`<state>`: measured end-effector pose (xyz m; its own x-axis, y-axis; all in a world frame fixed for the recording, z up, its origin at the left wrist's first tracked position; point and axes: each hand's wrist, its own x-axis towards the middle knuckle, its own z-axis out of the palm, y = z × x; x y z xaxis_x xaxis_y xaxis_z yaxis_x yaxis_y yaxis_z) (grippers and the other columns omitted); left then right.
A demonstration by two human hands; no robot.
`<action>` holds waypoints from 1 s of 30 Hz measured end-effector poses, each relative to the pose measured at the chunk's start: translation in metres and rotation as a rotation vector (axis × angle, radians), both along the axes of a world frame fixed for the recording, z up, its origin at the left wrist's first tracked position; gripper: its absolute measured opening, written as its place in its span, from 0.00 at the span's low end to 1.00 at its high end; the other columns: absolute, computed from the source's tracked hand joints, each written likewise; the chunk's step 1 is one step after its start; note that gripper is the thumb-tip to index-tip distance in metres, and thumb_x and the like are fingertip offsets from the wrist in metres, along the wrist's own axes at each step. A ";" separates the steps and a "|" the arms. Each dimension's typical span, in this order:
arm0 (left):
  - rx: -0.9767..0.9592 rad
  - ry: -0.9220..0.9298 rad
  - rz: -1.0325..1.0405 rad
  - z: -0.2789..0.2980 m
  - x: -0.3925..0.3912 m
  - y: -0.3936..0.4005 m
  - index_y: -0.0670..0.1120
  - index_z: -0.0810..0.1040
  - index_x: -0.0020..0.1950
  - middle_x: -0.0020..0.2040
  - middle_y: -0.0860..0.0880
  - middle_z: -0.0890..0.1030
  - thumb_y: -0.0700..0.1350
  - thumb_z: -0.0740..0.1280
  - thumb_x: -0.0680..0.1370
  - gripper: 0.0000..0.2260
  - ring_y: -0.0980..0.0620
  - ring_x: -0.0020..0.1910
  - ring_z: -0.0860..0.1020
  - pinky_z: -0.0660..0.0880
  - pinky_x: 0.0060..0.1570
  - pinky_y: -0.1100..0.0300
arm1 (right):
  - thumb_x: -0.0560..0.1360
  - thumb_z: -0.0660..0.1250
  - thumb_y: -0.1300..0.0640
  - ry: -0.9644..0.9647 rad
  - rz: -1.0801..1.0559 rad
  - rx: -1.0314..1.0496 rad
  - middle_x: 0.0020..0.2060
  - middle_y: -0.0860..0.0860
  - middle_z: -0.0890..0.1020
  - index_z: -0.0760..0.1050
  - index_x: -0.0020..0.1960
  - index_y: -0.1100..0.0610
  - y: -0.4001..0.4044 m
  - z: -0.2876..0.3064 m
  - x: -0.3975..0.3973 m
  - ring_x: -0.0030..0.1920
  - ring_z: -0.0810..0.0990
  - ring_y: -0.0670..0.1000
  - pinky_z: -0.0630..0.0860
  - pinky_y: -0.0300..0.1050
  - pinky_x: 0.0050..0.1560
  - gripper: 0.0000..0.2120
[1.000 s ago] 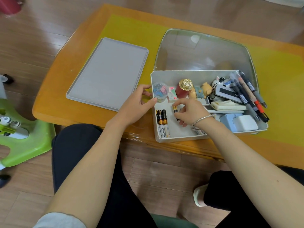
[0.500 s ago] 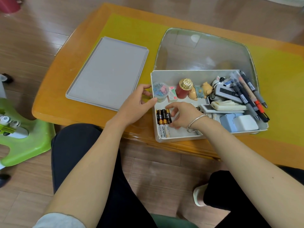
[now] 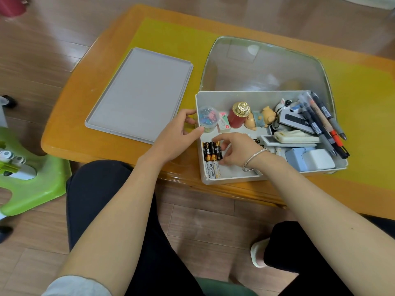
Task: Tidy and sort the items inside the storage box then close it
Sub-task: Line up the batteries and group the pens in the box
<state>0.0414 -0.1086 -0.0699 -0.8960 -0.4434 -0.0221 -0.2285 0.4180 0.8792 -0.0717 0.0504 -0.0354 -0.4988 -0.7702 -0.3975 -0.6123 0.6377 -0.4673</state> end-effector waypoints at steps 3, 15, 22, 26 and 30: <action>0.004 -0.001 0.000 0.001 0.000 0.000 0.53 0.63 0.71 0.52 0.64 0.71 0.54 0.64 0.79 0.22 0.53 0.46 0.78 0.79 0.42 0.60 | 0.66 0.76 0.64 -0.074 -0.042 -0.010 0.45 0.49 0.74 0.69 0.67 0.52 0.004 0.004 -0.004 0.42 0.81 0.55 0.81 0.52 0.44 0.32; 0.019 -0.009 -0.001 0.003 0.000 0.000 0.53 0.63 0.71 0.53 0.64 0.71 0.54 0.64 0.79 0.22 0.52 0.48 0.78 0.80 0.45 0.58 | 0.68 0.73 0.54 0.355 -0.129 0.252 0.39 0.50 0.82 0.78 0.35 0.52 0.042 0.020 -0.024 0.45 0.79 0.53 0.76 0.45 0.48 0.05; 0.030 -0.010 -0.003 0.002 0.000 0.000 0.53 0.63 0.71 0.53 0.63 0.72 0.54 0.64 0.79 0.22 0.52 0.49 0.78 0.80 0.46 0.56 | 0.64 0.74 0.56 0.354 -0.044 0.433 0.39 0.52 0.81 0.78 0.42 0.57 0.039 0.013 -0.023 0.40 0.77 0.53 0.78 0.46 0.45 0.09; 0.023 -0.010 -0.003 0.002 0.000 0.000 0.53 0.63 0.71 0.53 0.63 0.72 0.55 0.64 0.79 0.23 0.52 0.49 0.78 0.80 0.45 0.56 | 0.66 0.72 0.56 0.358 0.009 0.488 0.41 0.53 0.75 0.74 0.41 0.54 0.036 0.008 -0.019 0.41 0.73 0.53 0.78 0.47 0.48 0.08; 0.021 -0.005 0.002 0.002 0.001 0.000 0.53 0.63 0.71 0.52 0.65 0.71 0.55 0.64 0.79 0.23 0.52 0.48 0.78 0.78 0.42 0.61 | 0.69 0.68 0.55 0.356 -0.011 0.433 0.31 0.49 0.70 0.66 0.33 0.52 0.035 0.010 -0.015 0.39 0.73 0.55 0.75 0.45 0.42 0.12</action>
